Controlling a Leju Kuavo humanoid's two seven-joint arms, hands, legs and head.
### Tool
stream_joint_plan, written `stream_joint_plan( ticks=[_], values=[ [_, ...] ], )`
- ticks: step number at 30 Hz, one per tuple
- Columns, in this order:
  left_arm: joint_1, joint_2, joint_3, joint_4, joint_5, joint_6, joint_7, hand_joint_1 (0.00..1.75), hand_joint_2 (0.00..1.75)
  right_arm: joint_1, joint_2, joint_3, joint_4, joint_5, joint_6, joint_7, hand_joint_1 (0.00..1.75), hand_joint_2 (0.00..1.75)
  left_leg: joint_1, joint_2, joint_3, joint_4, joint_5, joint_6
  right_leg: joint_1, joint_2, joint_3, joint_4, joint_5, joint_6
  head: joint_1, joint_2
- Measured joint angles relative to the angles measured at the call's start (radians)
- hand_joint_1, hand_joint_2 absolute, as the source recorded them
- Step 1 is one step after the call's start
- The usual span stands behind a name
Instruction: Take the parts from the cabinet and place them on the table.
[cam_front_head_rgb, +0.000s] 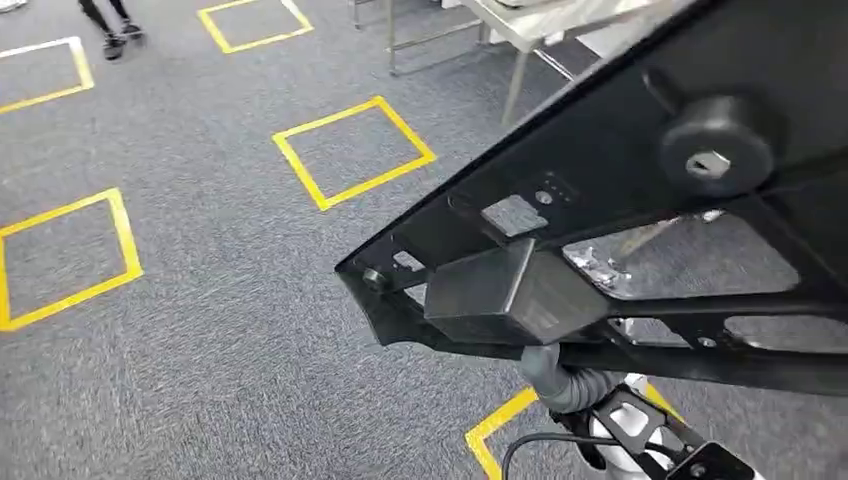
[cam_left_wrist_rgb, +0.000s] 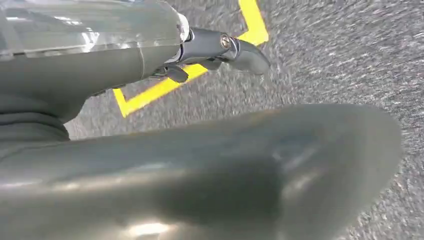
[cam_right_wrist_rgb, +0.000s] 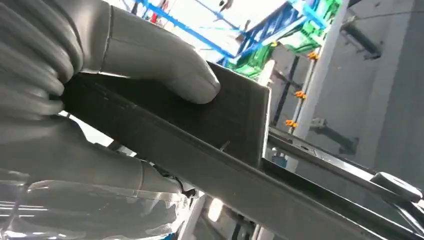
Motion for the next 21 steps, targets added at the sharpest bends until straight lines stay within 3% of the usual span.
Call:
stream_joint_plan(
  ticks=[1, 2, 3, 4, 5, 6, 7, 10, 11, 12, 13, 14, 15, 16, 17, 18, 19, 20, 21],
  values=[
    [0.001, 0.0, 0.001, 0.0, 0.0, 0.0, 0.0, 0.0, 0.0, 0.004, 0.0, 0.0, 0.002, 0.001, -0.001, 0.0, 1.75, 1.75, -0.001, 0.012, -0.001, 0.0, -0.001, 0.0, -0.002, -0.002, -0.025, 0.049, -0.008, 0.002, 0.0, 0.0],
    [0.0, 0.0, 0.001, 0.0, 0.0, -0.001, 0.0, 0.0, 0.0, 0.007, 0.0, 0.001, 0.004, 0.003, -0.004, 0.0, 1.75, 1.75, -0.001, 0.023, 0.0, 0.0, -0.002, -0.001, -0.003, -0.003, -0.024, 0.045, 0.007, 0.003, 0.0, 0.0],
    [-0.001, 0.0, 0.001, 0.0, -0.001, -0.001, 0.0, 0.0, 0.0, 0.011, 0.0, 0.002, 0.005, 0.005, -0.008, 0.0, 1.75, 1.75, -0.001, 0.034, 0.001, 0.0, -0.003, -0.002, -0.004, -0.007, 0.001, -0.006, 0.041, 0.002, 0.0, 0.0],
    [-0.001, -0.001, 0.001, 0.0, -0.002, -0.002, 0.0, 0.0, 0.0, 0.012, 0.0, 0.003, 0.005, 0.006, -0.011, 0.0, 1.75, 1.75, -0.002, 0.044, 0.004, 0.0, -0.005, -0.004, -0.003, -0.017, 0.046, -0.094, 0.085, -0.001, 0.0, 0.0],
    [-0.002, -0.002, 0.001, 0.0, -0.003, -0.003, 0.0, 0.0, 0.0, 0.012, 0.0, 0.004, 0.004, 0.006, -0.011, 0.0, 1.75, 1.75, -0.002, 0.053, 0.009, 0.0, -0.009, -0.007, -0.001, -0.044, 0.099, -0.19, 0.125, -0.007, 0.0, 0.0],
    [-0.002, -0.003, 0.001, 0.0, -0.003, -0.003, 0.0, 0.0, 0.0, 0.011, 0.0, 0.004, 0.004, 0.007, -0.012, 0.0, 1.75, 1.75, -0.004, 0.061, 0.013, 0.001, -0.011, -0.011, 0.007, -0.093, 0.131, -0.255, 0.127, -0.015, 0.0, 0.0],
    [-0.002, -0.004, 0.001, 0.0, -0.003, -0.003, 0.0, 0.0, 0.0, 0.011, 0.0, 0.005, 0.004, 0.007, -0.013, 0.0, 1.75, 1.75, -0.011, 0.069, 0.013, 0.004, -0.016, -0.019, 0.018, -0.098, 0.134, -0.263, 0.125, -0.02, 0.0, 0.0],
    [-0.003, -0.004, 0.001, 0.0, -0.004, -0.003, -0.001, 0.0, 0.0, 0.014, 0.0, 0.005, 0.004, 0.007, -0.018, 0.0, 1.75, 1.75, -0.01, 0.101, 0.02, -0.001, -0.019, -0.033, 0.02, -0.056, 0.125, -0.261, 0.126, -0.03, 0.0, 0.0],
    [-0.006, -0.004, 0.001, 0.0, -0.005, -0.003, -0.001, 0.0, 0.0, 0.014, 0.0, 0.005, 0.003, 0.006, -0.019, 0.0, 1.75, 1.75, -0.009, 0.107, 0.021, 0.001, -0.027, -0.04, 0.008, -0.041, 0.132, -0.273, 0.134, -0.039, 0.0, 0.0],
    [-0.009, -0.003, 0.001, 0.0, -0.006, -0.003, -0.001, 0.0, 0.0, 0.014, 0.0, 0.005, 0.003, 0.003, -0.02, 0.0, 1.75, 1.75, -0.004, 0.063, 0.019, 0.021, -0.043, -0.046, 0.007, -0.034, 0.136, -0.277, 0.136, -0.041, 0.0, 0.0],
    [-0.008, -0.004, 0.001, 0.0, -0.008, -0.004, -0.001, 0.0, 0.0, 0.01, 0.001, 0.005, 0.004, 0.002, -0.021, 0.0, 1.75, 1.75, -0.003, 0.026, -0.004, 0.075, -0.077, -0.048, 0.005, -0.027, 0.136, -0.278, 0.136, -0.049, 0.0, 0.0],
    [-0.006, -0.004, 0.001, 0.0, -0.01, -0.005, -0.001, 0.0, 0.0, 0.01, 0.002, 0.006, 0.004, 0.0, -0.021, 0.0, 1.75, 1.75, -0.003, 0.007, -0.046, 0.164, -0.122, -0.051, 0.005, -0.015, 0.136, -0.278, 0.136, -0.052, 0.0, 0.0],
    [-0.003, -0.004, 0.001, 0.0, -0.01, -0.005, 0.0, 0.0, 0.0, 0.01, 0.002, 0.006, 0.005, -0.002, -0.021, 0.0, 1.75, 1.75, -0.003, 0.0, -0.085, 0.245, -0.155, -0.053, 0.006, -0.003, 0.135, -0.277, 0.136, -0.053, 0.0, 0.0],
    [0.0, -0.003, 0.001, 0.0, -0.01, -0.006, 0.0, 0.0, 0.0, 0.011, 0.002, 0.006, 0.006, -0.003, -0.02, 0.0, 1.75, 1.75, -0.003, -0.004, -0.116, 0.303, -0.17, -0.055, 0.006, 0.011, 0.135, -0.276, 0.136, -0.053, 0.0, 0.0],
    [0.002, -0.003, 0.001, 0.0, -0.01, -0.006, 0.0, 0.0, 0.0, 0.011, 0.002, 0.006, 0.007, -0.003, -0.02, 0.0, 1.75, 1.75, -0.003, -0.004, -0.127, 0.316, -0.158, -0.056, 0.006, 0.025, 0.136, -0.276, 0.136, -0.053, 0.0, 0.0],
    [0.001, -0.003, 0.001, 0.0, -0.01, -0.007, -0.001, 0.0, 0.0, 0.011, 0.002, 0.006, 0.008, -0.004, -0.018, 0.0, 1.75, 1.75, -0.003, -0.004, -0.115, 0.281, -0.126, -0.055, 0.006, 0.039, 0.138, -0.275, 0.136, -0.052, 0.0, 0.0],
    [0.0, -0.003, 0.001, 0.0, -0.01, -0.008, -0.001, 0.0, 0.0, 0.011, 0.002, 0.006, 0.008, -0.004, -0.018, 0.0, 1.75, 1.75, -0.001, -0.008, -0.083, 0.208, -0.077, -0.053, 0.005, 0.052, 0.141, -0.273, 0.135, -0.051, 0.0, 0.0],
    [0.0, -0.003, 0.001, 0.0, -0.01, -0.008, -0.001, 0.0, 0.0, 0.01, 0.002, 0.006, 0.008, -0.004, -0.018, 0.0, 1.75, 1.75, 0.001, -0.025, -0.042, 0.114, -0.025, -0.051, 0.004, 0.064, 0.143, -0.271, 0.133, -0.047, 0.0, 0.0],
    [0.001, -0.002, 0.001, 0.0, -0.01, -0.008, -0.002, 0.0, 0.0, 0.01, 0.002, 0.006, 0.008, -0.005, -0.018, 0.0, 1.75, 1.75, 0.005, -0.062, -0.011, 0.036, 0.005, -0.047, 0.003, 0.074, 0.142, -0.268, 0.13, -0.043, 0.0, 0.0]
  ],
)
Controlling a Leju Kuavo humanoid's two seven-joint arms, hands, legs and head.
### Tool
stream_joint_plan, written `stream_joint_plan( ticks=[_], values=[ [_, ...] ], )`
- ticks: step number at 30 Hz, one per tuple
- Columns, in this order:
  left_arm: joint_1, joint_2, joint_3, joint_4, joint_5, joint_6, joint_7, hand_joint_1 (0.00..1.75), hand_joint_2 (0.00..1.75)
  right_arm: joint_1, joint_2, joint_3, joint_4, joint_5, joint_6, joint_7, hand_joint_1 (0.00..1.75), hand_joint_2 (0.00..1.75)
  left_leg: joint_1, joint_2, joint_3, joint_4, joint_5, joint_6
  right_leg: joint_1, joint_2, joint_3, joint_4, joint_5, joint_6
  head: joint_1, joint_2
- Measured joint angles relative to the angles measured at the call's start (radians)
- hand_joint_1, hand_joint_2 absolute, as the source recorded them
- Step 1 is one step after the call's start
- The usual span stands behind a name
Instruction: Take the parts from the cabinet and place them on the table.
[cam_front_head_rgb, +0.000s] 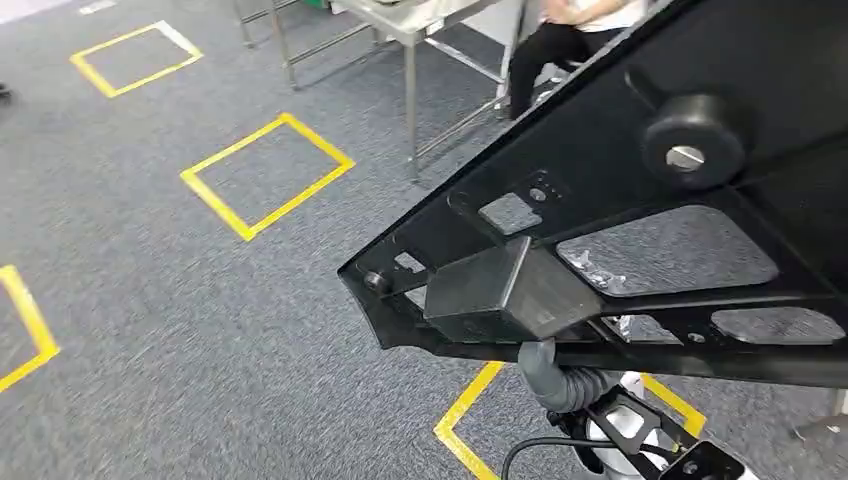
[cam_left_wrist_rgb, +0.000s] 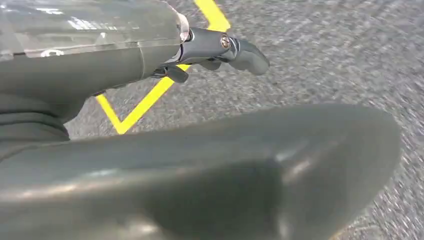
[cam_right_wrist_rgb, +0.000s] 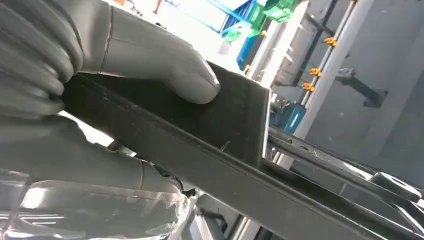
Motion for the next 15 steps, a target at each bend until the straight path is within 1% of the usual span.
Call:
stream_joint_plan(
  ticks=[1, 2, 4, 5, 6, 7, 8, 9, 10, 11, 12, 13, 14, 15],
  values=[
    [0.0, 0.0, 0.0, 0.0, 0.0, 0.0, 0.0, 0.0, 0.0, -0.001, 0.0, 0.0, 0.0, 0.0, 0.0, 0.0, 1.75, 1.75, 0.0, -0.021, 0.011, -0.023, -0.016, 0.004, 0.006, 0.011, -0.005, 0.008, -0.002, 0.007, 0.0, 0.0],
    [-0.001, 0.0, 0.0, 0.0, 0.0, 0.0, 0.0, 0.0, 0.0, -0.001, 0.0, 0.0, 0.0, -0.001, 0.0, 0.0, 1.75, 1.75, -0.001, -0.015, 0.014, -0.021, -0.018, 0.01, 0.003, 0.022, -0.011, 0.007, 0.001, 0.013, 0.0, 0.0],
    [-0.003, 0.0, 0.0, 0.0, 0.0, 0.0, -0.001, 0.0, 0.0, 0.001, 0.0, 0.0, 0.0, -0.002, 0.001, 0.0, 1.75, 1.75, -0.007, -0.002, 0.012, -0.022, -0.017, 0.021, -0.002, 0.036, -0.016, 0.003, 0.007, 0.026, 0.0, 0.0],
    [-0.005, 0.0, 0.0, 0.0, 0.0, 0.0, -0.001, 0.0, 0.0, 0.0, 0.0, 0.0, 0.0, -0.002, 0.002, 0.0, 1.75, 1.75, -0.001, 0.008, 0.014, -0.031, -0.011, 0.031, 0.0, 0.044, -0.018, 0.002, 0.007, 0.034, 0.0, 0.0],
    [-0.009, -0.002, 0.0, 0.0, 0.0, 0.0, -0.001, 0.0, 0.0, 0.001, 0.0, 0.0, -0.001, -0.002, 0.003, 0.0, 1.75, 1.75, 0.0, 0.024, 0.016, -0.037, -0.006, 0.039, 0.0, 0.0, -0.021, 0.018, -0.006, 0.036, 0.0, 0.0],
    [-0.008, -0.002, 0.0, 0.0, 0.0, 0.0, -0.003, 0.0, 0.0, -0.004, 0.0, 0.0, 0.0, -0.003, 0.005, 0.0, 1.75, 1.75, -0.001, 0.031, 0.016, -0.038, -0.007, 0.047, 0.002, -0.043, -0.042, 0.06, -0.035, 0.041, 0.0, 0.0],
    [-0.006, -0.002, 0.0, 0.0, 0.0, 0.001, -0.003, 0.0, 0.0, -0.006, 0.0, 0.0, 0.0, -0.003, 0.007, 0.0, 1.75, 1.75, -0.003, 0.042, 0.015, -0.038, -0.007, 0.048, 0.0, -0.064, -0.076, 0.132, -0.074, 0.044, 0.0, 0.0],
    [-0.003, -0.002, 0.0, 0.0, 0.0, 0.002, -0.004, 0.0, 0.0, -0.004, 0.0, 0.0, 0.0, -0.004, 0.008, 0.0, 1.75, 1.75, -0.005, 0.053, 0.015, -0.038, -0.008, 0.049, -0.003, -0.073, -0.117, 0.216, -0.11, 0.048, 0.0, 0.0],
    [-0.001, -0.002, 0.0, 0.0, 0.0, 0.003, -0.004, 0.0, 0.0, -0.003, 0.0, 0.0, 0.002, -0.004, 0.008, 0.0, 1.75, 1.75, -0.007, 0.067, 0.015, -0.037, -0.009, 0.05, -0.005, -0.076, -0.153, 0.288, -0.134, 0.05, 0.0, 0.0],
    [-0.001, -0.002, 0.0, 0.0, 0.0, 0.003, -0.004, 0.0, 0.0, -0.002, 0.0, 0.0, 0.004, -0.004, 0.008, 0.0, 1.75, 1.75, -0.008, 0.078, 0.015, -0.037, -0.009, 0.051, -0.007, -0.077, -0.169, 0.318, -0.133, 0.053, 0.0, 0.0],
    [-0.002, -0.002, 0.0, 0.0, 0.0, 0.006, -0.004, 0.0, 0.0, -0.001, 0.0, 0.0, 0.005, -0.004, 0.008, 0.0, 1.75, 1.75, -0.008, 0.09, 0.016, -0.037, -0.011, 0.05, -0.007, -0.08, -0.161, 0.297, -0.11, 0.052, 0.0, 0.0],
    [-0.004, -0.002, 0.0, 0.0, 0.0, 0.006, -0.004, 0.0, 0.0, -0.001, 0.0, 0.0, 0.005, -0.004, 0.008, 0.0, 1.75, 1.75, -0.01, 0.099, 0.018, -0.037, -0.013, 0.049, -0.007, -0.085, -0.128, 0.233, -0.07, 0.049, 0.0, 0.0],
    [-0.004, -0.002, 0.0, 0.0, 0.0, 0.006, -0.004, 0.0, 0.0, -0.002, 0.0, 0.0, 0.005, -0.005, 0.009, 0.0, 1.75, 1.75, -0.011, 0.109, 0.022, -0.037, -0.015, 0.047, -0.006, -0.095, -0.078, 0.136, -0.025, 0.043, 0.0, 0.0],
    [-0.005, -0.003, 0.0, 0.0, 0.0, 0.006, -0.005, 0.0, 0.0, -0.003, 0.0, 0.0, 0.005, -0.006, 0.01, 0.0, 1.75, 1.75, -0.012, 0.116, 0.026, -0.037, -0.018, 0.045, 0.0, -0.127, -0.029, 0.046, 0.009, 0.033, 0.0, 0.0]
  ],
)
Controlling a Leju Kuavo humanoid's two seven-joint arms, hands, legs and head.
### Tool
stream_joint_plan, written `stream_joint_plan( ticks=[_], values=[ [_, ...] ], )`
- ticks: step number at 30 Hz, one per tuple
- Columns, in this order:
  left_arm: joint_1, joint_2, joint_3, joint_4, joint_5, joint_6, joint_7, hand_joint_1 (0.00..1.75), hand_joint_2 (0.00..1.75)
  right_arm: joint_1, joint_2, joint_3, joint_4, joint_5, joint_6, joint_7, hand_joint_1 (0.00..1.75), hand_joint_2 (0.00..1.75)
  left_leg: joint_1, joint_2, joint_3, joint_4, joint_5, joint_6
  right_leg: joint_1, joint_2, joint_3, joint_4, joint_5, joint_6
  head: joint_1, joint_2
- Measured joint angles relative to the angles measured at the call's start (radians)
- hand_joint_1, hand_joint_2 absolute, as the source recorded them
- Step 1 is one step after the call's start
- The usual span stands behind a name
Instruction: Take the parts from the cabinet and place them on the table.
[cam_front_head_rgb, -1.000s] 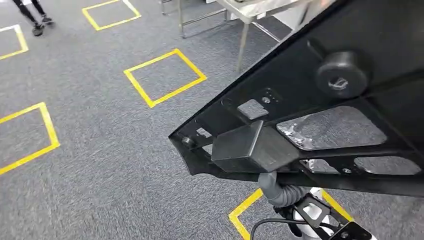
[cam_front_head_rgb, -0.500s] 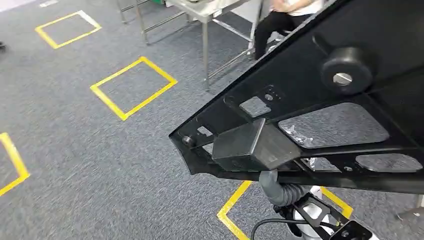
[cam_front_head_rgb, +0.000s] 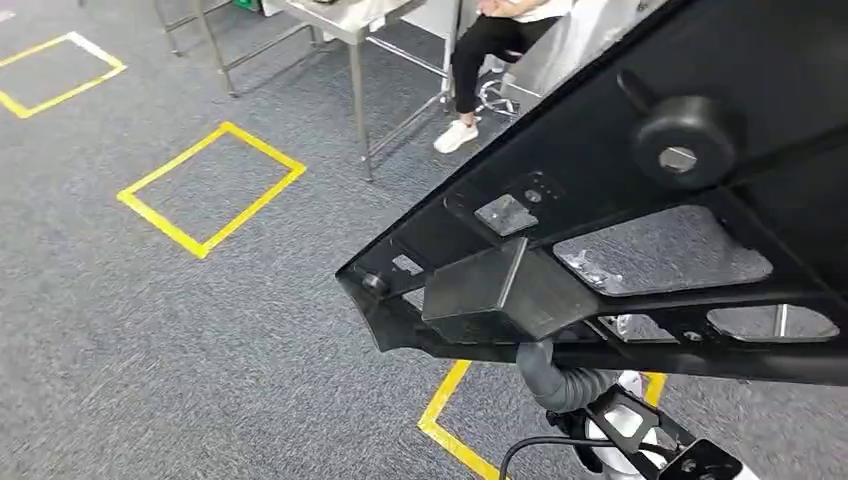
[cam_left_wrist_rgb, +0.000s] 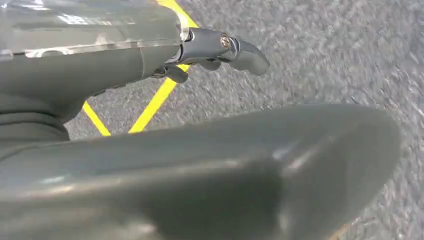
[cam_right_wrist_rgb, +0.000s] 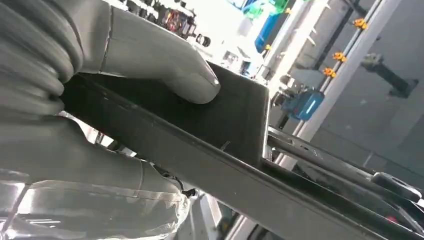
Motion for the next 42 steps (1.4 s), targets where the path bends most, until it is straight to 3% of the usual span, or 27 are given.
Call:
stream_joint_plan(
  ticks=[1, 5, 6, 7, 8, 10, 11, 13, 15, 16, 20, 21, 22, 23, 25, 26, 27, 28, 30, 31, 32, 35, 36, 38, 40, 41, 42],
  values=[
    [0.0, -0.002, 0.0, 0.0, 0.0, 0.0, -0.002, 0.0, 0.0, -0.002, 0.0, 0.0, 0.0, 0.0, 0.001, 0.0, 1.75, 1.75, -0.005, 0.008, 0.002, 0.001, -0.004, -0.005, 0.015, -0.046, 0.02, -0.042, -0.014, -0.01, 0.0, 0.0],
    [-0.004, -0.002, 0.0, 0.0, 0.0, 0.002, -0.004, 0.0, 0.0, -0.002, 0.0, 0.0, 0.0, -0.003, 0.001, 0.0, 1.75, 1.75, -0.01, 0.049, 0.012, -0.003, -0.011, -0.024, 0.015, 0.006, 0.012, -0.048, -0.005, -0.022, 0.0, 0.0],
    [-0.006, -0.001, 0.0, 0.0, 0.0, 0.002, -0.004, 0.0, 0.0, -0.001, 0.001, 0.0, 0.0, -0.003, 0.002, 0.0, 1.75, 1.75, -0.004, 0.019, 0.011, 0.007, -0.021, -0.032, 0.002, 0.014, 0.02, -0.056, 0.002, -0.027, 0.0, 0.0],
    [-0.006, 0.0, 0.0, 0.0, 0.0, 0.002, -0.005, 0.0, 0.0, -0.005, 0.001, 0.0, 0.0, -0.004, 0.002, 0.0, 1.75, 1.75, -0.002, -0.026, -0.003, 0.044, -0.049, -0.034, 0.001, 0.023, 0.021, -0.058, 0.002, -0.034, 0.0, 0.0],
    [-0.004, -0.001, 0.0, 0.0, 0.0, 0.002, -0.005, 0.0, 0.0, -0.005, 0.004, 0.0, 0.0, -0.004, 0.002, 0.0, 1.75, 1.75, -0.001, -0.046, -0.033, 0.111, -0.088, -0.035, 0.001, 0.032, 0.02, -0.058, 0.003, -0.036, 0.0, 0.0],
    [0.002, -0.001, 0.0, 0.0, 0.0, 0.002, -0.005, 0.0, 0.0, -0.004, 0.007, 0.0, 0.002, -0.004, 0.002, 0.0, 1.75, 1.75, 0.0, -0.058, -0.111, 0.273, -0.158, -0.04, 0.002, 0.057, 0.018, -0.057, 0.003, -0.038, 0.0, 0.0],
    [0.004, -0.001, 0.001, 0.0, 0.0, 0.003, -0.005, 0.0, 0.0, -0.004, 0.007, 0.0, 0.005, -0.004, 0.004, 0.0, 1.75, 1.75, 0.0, -0.058, -0.137, 0.319, -0.163, -0.042, 0.002, 0.07, 0.018, -0.055, 0.003, -0.038, 0.0, 0.0],
    [0.003, 0.0, 0.001, 0.0, 0.0, 0.002, -0.006, 0.0, 0.0, -0.003, 0.008, 0.0, 0.008, -0.005, 0.009, 0.0, 1.75, 1.75, 0.002, -0.059, -0.119, 0.263, -0.104, -0.042, 0.001, 0.095, 0.02, -0.052, 0.002, -0.036, 0.0, 0.0],
    [0.002, 0.0, 0.001, 0.0, 0.0, 0.002, -0.007, 0.0, 0.0, -0.004, 0.008, 0.0, 0.008, -0.006, 0.016, 0.0, 1.75, 1.75, 0.009, -0.085, -0.039, 0.08, -0.002, -0.042, -0.001, 0.119, 0.022, -0.044, -0.003, -0.028, 0.0, 0.0],
    [0.003, 0.0, 0.001, 0.0, 0.0, 0.0, -0.007, 0.0, 0.0, -0.004, 0.008, 0.0, 0.008, -0.007, 0.016, 0.0, 1.75, 1.75, 0.014, -0.126, -0.017, 0.035, -0.007, -0.04, -0.001, 0.128, 0.019, -0.04, -0.006, -0.023, 0.0, 0.0],
    [0.001, 0.0, 0.001, 0.0, -0.002, -0.006, -0.008, 0.0, 0.0, -0.003, 0.008, 0.0, 0.008, -0.011, 0.017, 0.0, 1.75, 1.75, 0.004, -0.106, -0.016, 0.024, -0.005, -0.016, -0.002, 0.164, 0.004, -0.038, 0.003, 0.003, 0.0, 0.0],
    [-0.002, -0.002, 0.001, 0.0, -0.003, -0.007, -0.009, 0.0, 0.0, -0.002, 0.008, 0.0, 0.007, -0.01, 0.018, 0.0, 1.75, 1.75, 0.011, -0.095, -0.015, 0.015, 0.001, -0.006, -0.001, 0.15, 0.002, -0.033, -0.002, 0.008, 0.0, 0.0],
    [-0.004, -0.001, 0.001, 0.0, -0.003, -0.008, -0.011, 0.0, 0.0, -0.003, 0.008, 0.0, 0.005, -0.01, 0.018, 0.0, 1.75, 1.75, 0.011, -0.086, -0.014, 0.013, 0.003, 0.0, 0.004, 0.09, -0.007, -0.01, -0.019, 0.012, 0.0, 0.0],
    [-0.003, -0.001, 0.001, 0.0, -0.003, -0.008, -0.013, 0.0, 0.0, -0.005, 0.008, 0.0, 0.005, -0.01, 0.018, 0.0, 1.75, 1.75, 0.009, -0.077, -0.015, 0.012, 0.003, 0.006, 0.003, 0.064, -0.034, 0.045, -0.054, 0.016, 0.0, 0.0],
    [0.003, -0.001, 0.001, 0.0, -0.003, -0.008, -0.013, 0.0, 0.0, -0.002, 0.008, 0.0, 0.005, -0.01, 0.018, 0.0, 1.75, 1.75, 0.005, -0.054, -0.016, 0.013, 0.001, 0.009, -0.002, 0.049, -0.113, 0.21, -0.13, 0.021, 0.0, 0.0],
    [0.003, 0.0, 0.001, 0.0, -0.003, -0.008, -0.014, 0.0, 0.0, 0.001, 0.008, 0.0, 0.005, -0.01, 0.018, 0.0, 1.75, 1.75, 0.005, -0.042, -0.017, 0.013, 0.0, 0.01, -0.002, 0.048, -0.143, 0.271, -0.147, 0.022, 0.0, 0.0],
    [0.003, 0.0, 0.002, 0.0, -0.002, -0.008, -0.014, 0.0, 0.0, 0.004, 0.008, 0.0, 0.005, -0.01, 0.018, 0.0, 1.75, 1.75, 0.004, -0.031, -0.016, 0.013, 0.0, 0.009, -0.002, 0.047, -0.149, 0.283, -0.137, 0.022, 0.0, 0.0],
    [0.002, 0.0, 0.002, 0.0, -0.002, -0.008, -0.015, 0.0, 0.0, 0.004, 0.008, 0.0, 0.005, -0.01, 0.018, 0.0, 1.75, 1.75, 0.003, -0.02, -0.015, 0.013, -0.002, 0.009, -0.002, 0.046, -0.13, 0.247, -0.109, 0.019, 0.0, 0.0],
    [0.0, 0.0, 0.002, 0.0, -0.003, -0.008, -0.016, 0.0, 0.0, 0.003, 0.008, 0.0, 0.004, -0.011, 0.019, 0.0, 1.75, 1.75, -0.001, 0.0, -0.008, 0.013, -0.006, 0.007, 0.003, 0.025, -0.033, 0.066, -0.024, 0.005, 0.0, 0.0],
    [0.0, -0.002, 0.002, 0.0, -0.004, -0.008, -0.016, 0.0, 0.0, 0.003, 0.008, 0.0, 0.001, -0.012, 0.02, 0.0, 1.75, 1.75, -0.001, 0.006, -0.004, 0.013, -0.008, 0.004, 0.013, -0.027, 0.015, -0.019, -0.004, -0.009, 0.0, 0.0],
    [0.0, -0.003, 0.001, 0.0, -0.005, -0.008, -0.016, 0.0, 0.0, 0.001, 0.009, -0.001, -0.001, -0.013, 0.02, 0.0, 1.75, 1.75, -0.009, 0.015, -0.005, 0.016, -0.013, -0.003, 0.025, -0.045, 0.02, -0.037, -0.015, -0.014, 0.0, 0.0],
    [-0.001, -0.003, 0.002, 0.0, -0.005, -0.008, -0.016, 0.0, 0.0, 0.005, 0.01, -0.002, -0.003, -0.014, 0.02, 0.0, 1.75, 1.75, -0.008, 0.045, 0.002, 0.008, -0.014, -0.014, 0.026, -0.006, 0.011, -0.037, -0.011, -0.022, 0.0, 0.0],
    [-0.004, -0.003, 0.002, 0.0, -0.007, -0.008, -0.016, 0.0, 0.0, 0.005, 0.01, -0.002, -0.004, -0.014, 0.021, 0.0, 1.75, 1.75, -0.013, 0.055, 0.008, 0.008, -0.019, -0.021, 0.017, 0.008, 0.016, -0.05, -0.005, -0.03, 0.0, 0.0],
    [-0.005, 0.0, 0.002, 0.0, -0.008, -0.008, -0.016, 0.0, 0.0, 0.003, 0.013, -0.003, -0.008, -0.014, 0.021, 0.0, 1.75, 1.75, -0.005, -0.028, -0.018, 0.072, -0.065, -0.03, 0.009, 0.025, 0.023, -0.058, 0.001, -0.037, 0.0, 0.0],
    [0.001, 0.0, 0.002, 0.0, -0.01, -0.008, -0.015, 0.0, 0.0, 0.005, 0.016, -0.003, -0.008, -0.014, 0.023, 0.0, 1.75, 1.75, -0.003, -0.054, -0.091, 0.226, -0.139, -0.035, 0.008, 0.047, 0.023, -0.057, 0.001, -0.041, 0.0, 0.0],
    [0.005, 0.0, 0.002, 0.0, -0.01, -0.007, -0.014, 0.0, 0.0, 0.008, 0.016, -0.003, -0.008, -0.014, 0.024, 0.0, 1.75, 1.75, -0.002, -0.057, -0.128, 0.297, -0.161, -0.037, 0.009, 0.061, 0.023, -0.057, 0.001, -0.042, 0.0, 0.0],
    [0.006, 0.0, 0.002, 0.0, -0.01, -0.007, -0.013, 0.0, 0.0, 0.011, 0.016, -0.003, -0.008, -0.014, 0.027, 0.0, 1.75, 1.75, -0.002, -0.058, -0.146, 0.325, -0.155, -0.038, 0.009, 0.075, 0.023, -0.056, 0.001, -0.042, 0.0, 0.0]
  ],
)
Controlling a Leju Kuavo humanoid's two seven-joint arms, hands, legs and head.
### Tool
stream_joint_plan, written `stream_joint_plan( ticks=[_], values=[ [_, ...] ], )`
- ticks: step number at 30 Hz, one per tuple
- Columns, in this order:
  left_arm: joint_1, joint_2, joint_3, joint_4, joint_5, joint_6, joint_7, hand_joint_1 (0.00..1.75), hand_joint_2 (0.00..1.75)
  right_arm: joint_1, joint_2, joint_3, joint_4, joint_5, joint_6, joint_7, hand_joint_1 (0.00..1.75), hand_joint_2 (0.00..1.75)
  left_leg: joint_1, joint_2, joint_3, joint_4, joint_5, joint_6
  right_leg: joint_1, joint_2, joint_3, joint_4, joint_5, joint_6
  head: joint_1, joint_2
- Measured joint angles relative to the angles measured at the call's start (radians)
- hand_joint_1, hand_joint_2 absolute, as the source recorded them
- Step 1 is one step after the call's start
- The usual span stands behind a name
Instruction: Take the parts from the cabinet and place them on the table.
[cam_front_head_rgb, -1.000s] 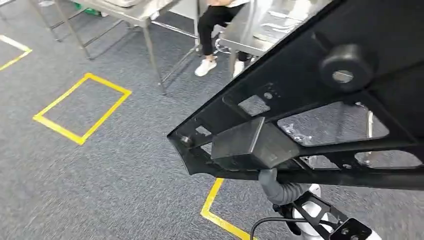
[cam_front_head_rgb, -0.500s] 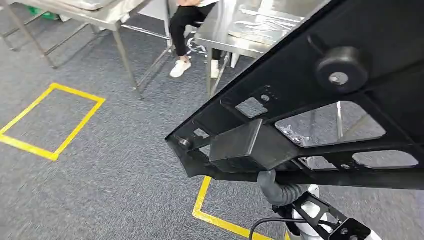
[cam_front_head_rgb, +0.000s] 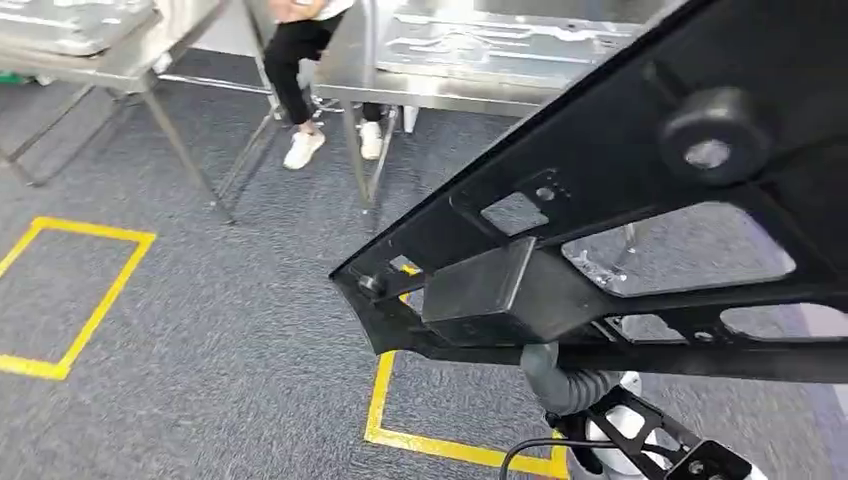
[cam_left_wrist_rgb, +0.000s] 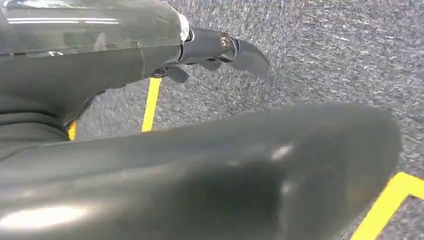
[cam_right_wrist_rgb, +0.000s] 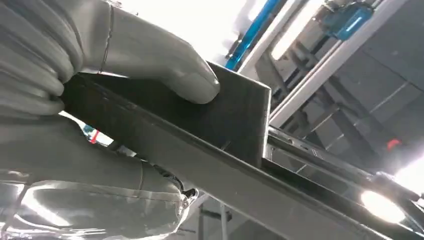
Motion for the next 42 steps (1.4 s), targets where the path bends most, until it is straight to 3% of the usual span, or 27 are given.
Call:
stream_joint_plan(
  ticks=[2, 3, 4, 5, 9, 10, 11, 12, 14, 15, 16, 18, 19, 20, 21, 24, 25, 27, 29, 30, 31, 32, 33, 35, 37, 40, 42],
  values=[
    [-0.002, 0.0, 0.0, 0.0, 0.002, -0.001, 0.0, 0.0, 0.0, 0.003, 0.0, -0.003, 0.0, 0.0, 0.006, 0.0, 1.75, 1.75, 0.002, -0.002, 0.033, -0.088, 0.076, 0.001, -0.001, 0.027, 0.005, 0.003, -0.002, 0.003, 0.0, 0.0],
    [-0.003, 0.002, 0.0, 0.0, 0.003, -0.004, 0.0, 0.0, 0.0, 0.003, 0.0, -0.005, 0.0, 0.0, 0.008, 0.0, 1.75, 1.75, 0.004, -0.012, 0.073, -0.18, 0.13, 0.003, -0.002, 0.04, 0.007, 0.006, -0.004, 0.006, 0.0, 0.0],
    [-0.003, 0.003, 0.0, 0.0, 0.003, -0.006, -0.001, 0.0, 0.0, 0.003, 0.0, -0.007, -0.001, 0.0, 0.008, 0.0, 1.75, 1.75, 0.006, -0.037, 0.114, -0.273, 0.172, 0.006, -0.003, 0.051, 0.009, 0.009, -0.007, 0.01, 0.0, 0.0],
    [-0.004, 0.003, 0.001, 0.0, 0.003, -0.008, -0.002, 0.0, 0.0, 0.004, 0.0, -0.01, -0.001, 0.0, 0.008, 0.0, 1.75, 1.75, 0.008, -0.078, 0.126, -0.296, 0.15, 0.009, 0.001, 0.059, 0.005, 0.012, -0.009, 0.016, 0.0, 0.0],
    [-0.004, 0.004, 0.001, 0.0, 0.006, -0.009, -0.006, 0.0, 0.0, 0.007, 0.0, -0.018, -0.004, 0.0, 0.008, 0.0, 1.75, 1.75, 0.002, -0.054, 0.128, -0.306, 0.156, 0.033, -0.007, 0.096, -0.01, 0.013, -0.001, 0.042, 0.0, 0.0],
    [-0.007, 0.002, 0.001, 0.0, 0.006, -0.012, -0.008, 0.0, 0.0, 0.009, 0.0, -0.019, -0.005, 0.001, 0.008, 0.0, 1.75, 1.75, 0.011, -0.043, 0.131, -0.316, 0.162, 0.041, -0.007, 0.101, -0.011, 0.016, -0.004, 0.045, 0.0, 0.0],
    [-0.012, 0.005, 0.001, 0.0, 0.009, -0.016, -0.01, 0.0, 0.0, 0.01, 0.0, -0.023, -0.01, 0.001, 0.008, 0.0, 1.75, 1.75, 0.01, -0.033, 0.132, -0.318, 0.164, 0.045, -0.002, 0.043, -0.021, 0.04, -0.023, 0.051, 0.0, 0.0],
    [-0.012, 0.005, 0.001, 0.0, 0.01, -0.018, -0.011, 0.0, 0.0, 0.009, 0.0, -0.024, -0.011, 0.002, 0.008, 0.0, 1.75, 1.75, 0.01, -0.026, 0.131, -0.318, 0.163, 0.05, -0.004, 0.01, -0.047, 0.093, -0.055, 0.056, 0.0, 0.0],
    [-0.006, 0.006, 0.002, 0.0, 0.011, -0.029, -0.011, 0.0, 0.0, 0.013, 0.0, -0.025, -0.011, 0.006, 0.006, 0.0, 1.75, 1.75, 0.006, -0.002, 0.131, -0.318, 0.161, 0.054, -0.011, -0.021, -0.126, 0.253, -0.126, 0.065, 0.0, 0.0],
    [-0.005, 0.006, 0.002, 0.0, 0.011, -0.033, -0.011, 0.0, 0.0, 0.017, 0.0, -0.025, -0.011, 0.008, 0.006, 0.0, 1.75, 1.75, 0.005, 0.011, 0.13, -0.317, 0.16, 0.054, -0.013, -0.024, -0.158, 0.314, -0.143, 0.068, 0.0, 0.0],
    [-0.006, 0.006, 0.002, 0.0, 0.012, -0.034, -0.011, 0.0, 0.0, 0.019, 0.0, -0.025, -0.011, 0.01, 0.006, 0.0, 1.75, 1.75, 0.005, 0.023, 0.131, -0.317, 0.159, 0.053, -0.015, -0.027, -0.166, 0.325, -0.136, 0.069, 0.0, 0.0],
    [-0.008, 0.006, 0.002, 0.0, 0.012, -0.036, -0.01, 0.0, 0.0, 0.02, 0.0, -0.025, -0.011, 0.013, 0.006, 0.0, 1.75, 1.75, 0.004, 0.042, 0.134, -0.317, 0.155, 0.05, -0.016, -0.034, -0.116, 0.225, -0.069, 0.065, 0.0, 0.0],
    [-0.009, 0.006, 0.002, 0.0, 0.013, -0.037, -0.01, 0.0, 0.0, 0.02, 0.0, -0.025, -0.012, 0.015, 0.006, 0.0, 1.75, 1.75, 0.004, 0.053, 0.139, -0.317, 0.152, 0.047, -0.014, -0.048, -0.062, 0.123, -0.022, 0.059, 0.0, 0.0],
    [-0.01, 0.006, 0.002, 0.0, 0.013, -0.039, -0.01, 0.0, 0.0, 0.019, 0.0, -0.025, -0.012, 0.016, 0.006, 0.0, 1.75, 1.75, 0.003, 0.06, 0.144, -0.317, 0.148, 0.044, -0.008, -0.082, -0.015, 0.039, 0.007, 0.05, 0.0, 0.0],
    [-0.011, 0.006, 0.002, 0.0, 0.013, -0.039, -0.01, 0.0, 0.0, 0.019, 0.0, -0.025, -0.013, 0.016, 0.006, 0.0, 1.75, 1.75, -0.004, 0.067, 0.146, -0.314, 0.144, 0.037, 0.005, -0.116, -0.005, 0.013, -0.009, 0.04, 0.0, 0.0],
    [-0.011, 0.005, 0.002, 0.0, 0.016, -0.039, -0.005, 0.0, 0.0, 0.021, 0.0, -0.025, -0.016, 0.016, 0.007, 0.0, 1.75, 1.75, -0.003, 0.09, 0.152, -0.321, 0.141, 0.023, 0.007, -0.079, -0.012, 0.015, -0.005, 0.03, 0.0, 0.0],
    [-0.014, 0.006, 0.002, 0.0, 0.018, -0.039, -0.002, 0.0, 0.0, 0.021, 0.0, -0.025, -0.016, 0.017, 0.011, 0.0, 1.75, 1.75, -0.006, 0.096, 0.157, -0.321, 0.137, 0.016, -0.001, -0.068, -0.009, 0.006, 0.0, 0.022, 0.0, 0.0],
    [-0.015, 0.007, 0.003, 0.0, 0.018, -0.04, 0.0, 0.0, 0.0, 0.018, 0.003, -0.025, -0.016, 0.023, 0.01, 0.0, 1.75, 1.75, 0.001, 0.022, 0.135, -0.264, 0.095, 0.008, -0.007, -0.06, -0.001, -0.002, 0.002, 0.011, 0.0, 0.0],
    [-0.01, 0.006, 0.003, 0.0, 0.018, -0.042, 0.002, 0.0, 0.0, 0.017, 0.007, -0.025, -0.014, 0.023, 0.01, 0.0, 1.75, 1.75, 0.003, 0.003, 0.06, -0.11, 0.02, 0.005, -0.006, -0.049, -0.001, -0.002, 0.0, 0.005, 0.0, 0.0],
    [-0.007, 0.006, 0.004, 0.0, 0.018, -0.043, 0.004, 0.0, 0.0, 0.017, 0.007, -0.025, -0.012, 0.023, 0.01, 0.0, 1.75, 1.75, 0.003, 0.0, 0.021, -0.036, -0.003, 0.002, -0.004, -0.042, -0.001, -0.001, -0.001, 0.003, 0.0, 0.0],
    [-0.005, 0.006, 0.005, 0.0, 0.018, -0.043, 0.005, 0.0, 0.0, 0.017, 0.008, -0.025, -0.009, 0.023, 0.009, 0.0, 1.75, 1.75, 0.003, 0.0, -0.001, -0.002, 0.0, 0.002, -0.004, -0.034, 0.001, 0.0, -0.001, 0.003, 0.0, 0.0],
    [-0.004, 0.007, 0.005, 0.0, 0.018, -0.045, 0.005, 0.0, 0.0, 0.017, 0.008, -0.025, -0.008, 0.023, 0.009, 0.0, 1.75, 1.75, 0.003, 0.0, 0.001, -0.021, 0.028, 0.002, -0.004, -0.028, 0.003, 0.0, -0.002, 0.004, 0.0, 0.0],
    [-0.005, 0.007, 0.005, 0.0, 0.018, -0.047, 0.005, 0.0, 0.0, 0.017, 0.008, -0.025, -0.008, 0.023, 0.008, 0.0, 1.75, 1.75, 0.003, 0.0, 0.025, -0.084, 0.074, 0.003, -0.004, -0.023, 0.006, 0.001, -0.004, 0.006, 0.0, 0.0],
    [-0.006, 0.008, 0.005, 0.0, 0.016, -0.052, 0.005, 0.0, 0.0, 0.017, 0.008, -0.025, -0.008, 0.023, 0.008, 0.0, 1.75, 1.75, 0.005, -0.004, 0.101, -0.26, 0.17, 0.007, -0.005, -0.015, 0.013, 0.006, -0.011, 0.012, 0.0, 0.0],
    [-0.01, 0.008, 0.005, 0.0, 0.016, -0.054, 0.004, 0.0, 0.0, 0.017, 0.008, -0.025, -0.008, 0.023, 0.008, 0.0, 1.75, 1.75, 0.001, -0.012, 0.116, -0.304, 0.16, 0.02, 0.003, -0.007, 0.003, 0.016, -0.016, 0.022, 0.0, 0.0],
    [-0.009, 0.008, 0.005, 0.0, 0.012, -0.056, 0.0, 0.0, 0.0, 0.017, 0.008, -0.025, -0.008, 0.022, 0.009, 0.0, 1.75, 1.75, -0.002, -0.012, 0.114, -0.307, 0.161, 0.037, 0.0, -0.007, 0.003, 0.011, -0.015, 0.039, 0.0, 0.0],
    [-0.011, 0.008, 0.005, 0.0, 0.011, -0.058, -0.003, 0.0, 0.0, 0.015, 0.008, -0.026, -0.011, 0.021, 0.009, 0.0, 1.75, 1.75, 0.006, -0.01, 0.125, -0.317, 0.161, 0.05, -0.003, -0.018, -0.008, 0.05, -0.04, 0.051, 0.0, 0.0]
  ],
)
